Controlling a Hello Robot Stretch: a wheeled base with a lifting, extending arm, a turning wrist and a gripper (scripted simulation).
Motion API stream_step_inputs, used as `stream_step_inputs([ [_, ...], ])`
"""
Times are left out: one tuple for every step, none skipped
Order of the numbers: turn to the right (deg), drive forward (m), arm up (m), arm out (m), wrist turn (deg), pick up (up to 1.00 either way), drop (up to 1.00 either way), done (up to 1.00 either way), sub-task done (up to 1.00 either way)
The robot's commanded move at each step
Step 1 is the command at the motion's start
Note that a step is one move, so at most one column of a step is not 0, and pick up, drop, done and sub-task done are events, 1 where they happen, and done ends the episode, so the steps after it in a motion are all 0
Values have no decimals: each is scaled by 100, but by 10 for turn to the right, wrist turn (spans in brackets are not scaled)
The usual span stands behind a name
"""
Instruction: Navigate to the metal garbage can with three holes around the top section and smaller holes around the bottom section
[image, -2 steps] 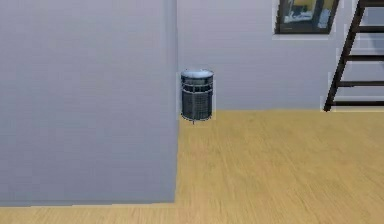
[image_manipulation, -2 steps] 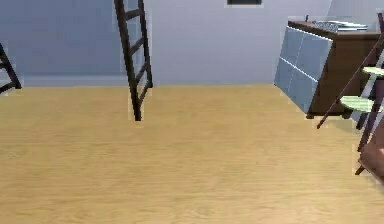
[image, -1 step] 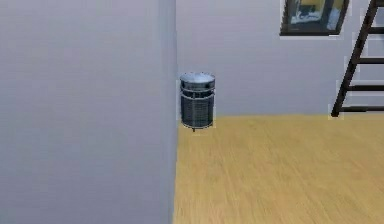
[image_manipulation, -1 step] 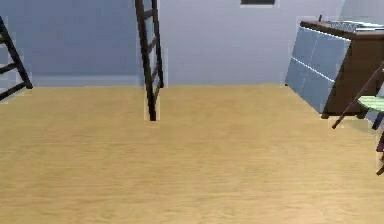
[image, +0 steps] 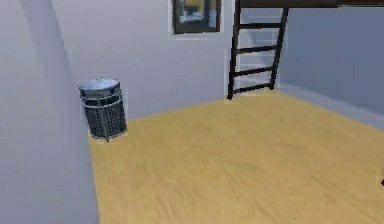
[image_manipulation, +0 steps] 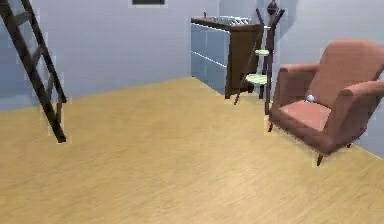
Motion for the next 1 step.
stream_step_inputs([
  [0,85,0,0,0,0,0,0,0],
])
